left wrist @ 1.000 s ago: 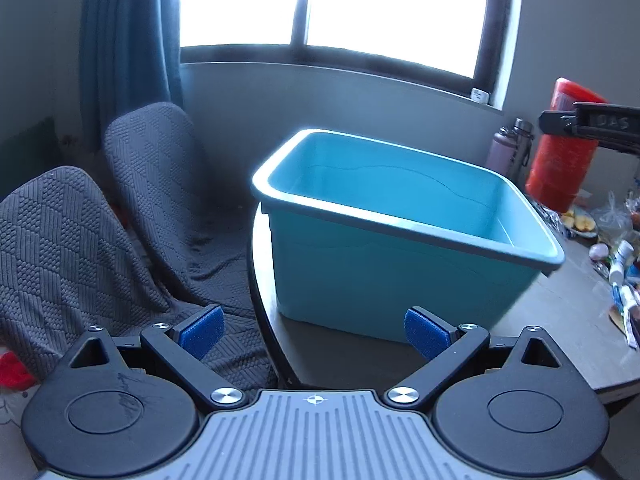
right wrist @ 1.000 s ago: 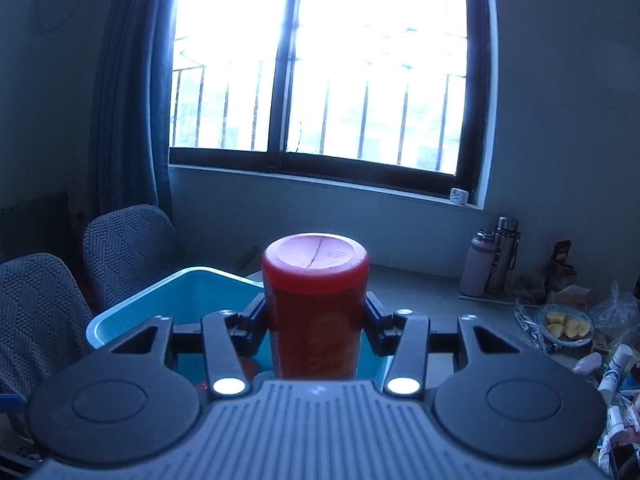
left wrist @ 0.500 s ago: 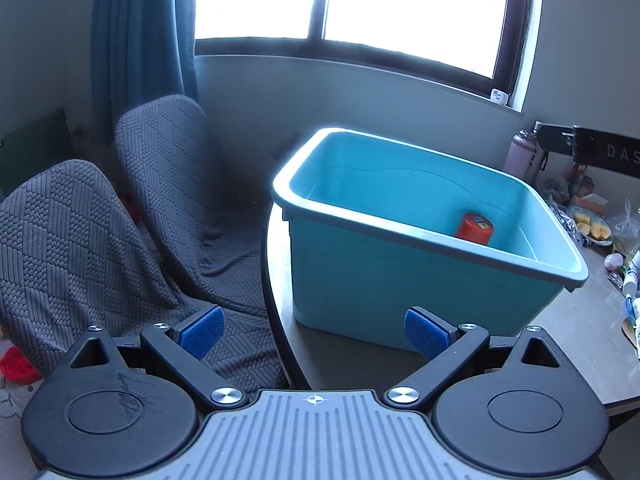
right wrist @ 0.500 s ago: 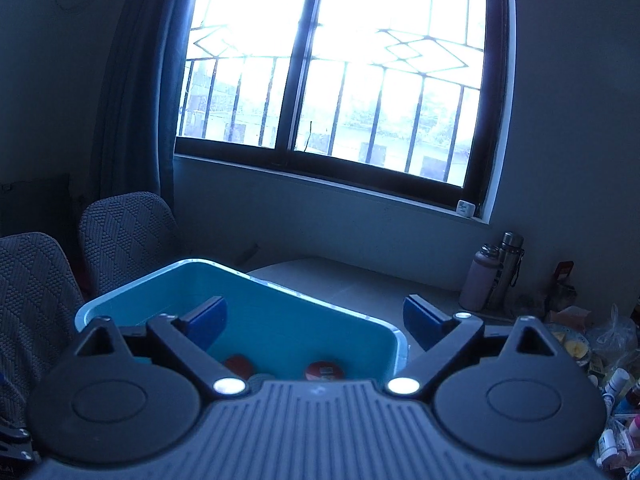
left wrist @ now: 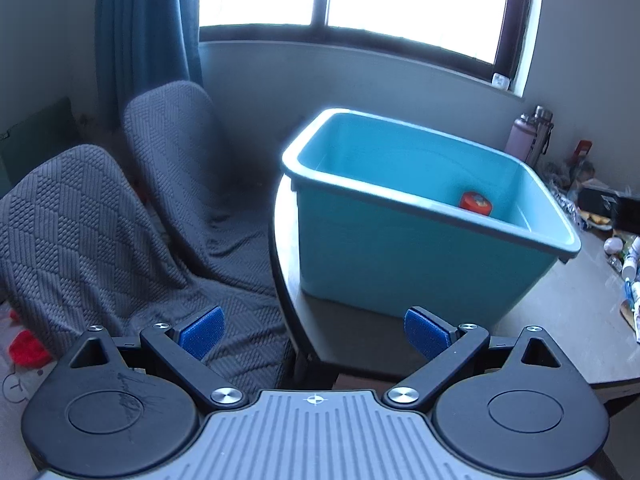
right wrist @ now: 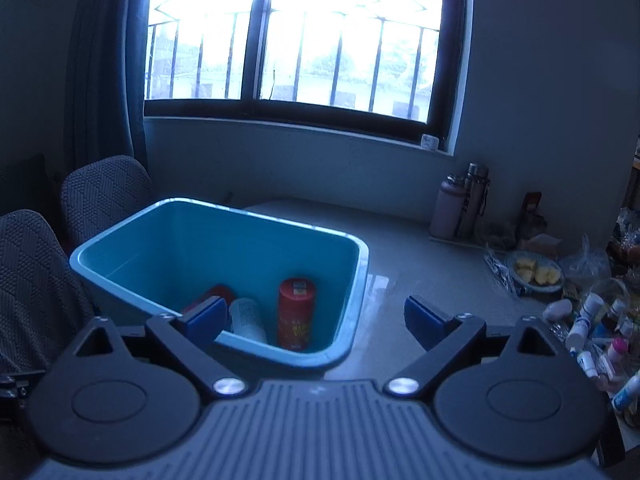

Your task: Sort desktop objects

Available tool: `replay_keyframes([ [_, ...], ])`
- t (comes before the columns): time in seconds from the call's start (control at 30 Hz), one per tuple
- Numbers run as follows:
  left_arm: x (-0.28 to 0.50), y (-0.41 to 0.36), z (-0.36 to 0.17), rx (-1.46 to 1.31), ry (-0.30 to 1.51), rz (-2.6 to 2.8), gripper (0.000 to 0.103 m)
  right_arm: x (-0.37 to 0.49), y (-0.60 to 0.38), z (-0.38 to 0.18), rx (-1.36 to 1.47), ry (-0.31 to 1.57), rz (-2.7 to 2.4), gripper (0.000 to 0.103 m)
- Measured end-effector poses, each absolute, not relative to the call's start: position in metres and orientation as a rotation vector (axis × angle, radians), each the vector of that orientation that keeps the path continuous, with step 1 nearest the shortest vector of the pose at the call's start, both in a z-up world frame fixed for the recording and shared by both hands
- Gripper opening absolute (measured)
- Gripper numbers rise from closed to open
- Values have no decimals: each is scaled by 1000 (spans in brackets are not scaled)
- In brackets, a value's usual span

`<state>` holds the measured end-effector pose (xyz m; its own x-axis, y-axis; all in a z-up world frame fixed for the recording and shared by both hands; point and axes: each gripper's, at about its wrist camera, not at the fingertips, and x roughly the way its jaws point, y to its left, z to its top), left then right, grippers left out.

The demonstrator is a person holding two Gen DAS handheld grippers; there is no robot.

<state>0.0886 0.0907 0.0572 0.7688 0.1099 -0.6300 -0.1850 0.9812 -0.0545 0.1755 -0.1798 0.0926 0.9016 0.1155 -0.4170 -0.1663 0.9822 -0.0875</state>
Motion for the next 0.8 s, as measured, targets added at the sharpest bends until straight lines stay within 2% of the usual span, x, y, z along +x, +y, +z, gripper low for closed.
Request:
replay_keyframes([
  [0.27,85,90,60,-99,717,162,98,162,-190,86,-76,565,91,101],
  [0.8,132,91,83,-73,760,201,98,198,-201,90,-19,638,99,102],
])
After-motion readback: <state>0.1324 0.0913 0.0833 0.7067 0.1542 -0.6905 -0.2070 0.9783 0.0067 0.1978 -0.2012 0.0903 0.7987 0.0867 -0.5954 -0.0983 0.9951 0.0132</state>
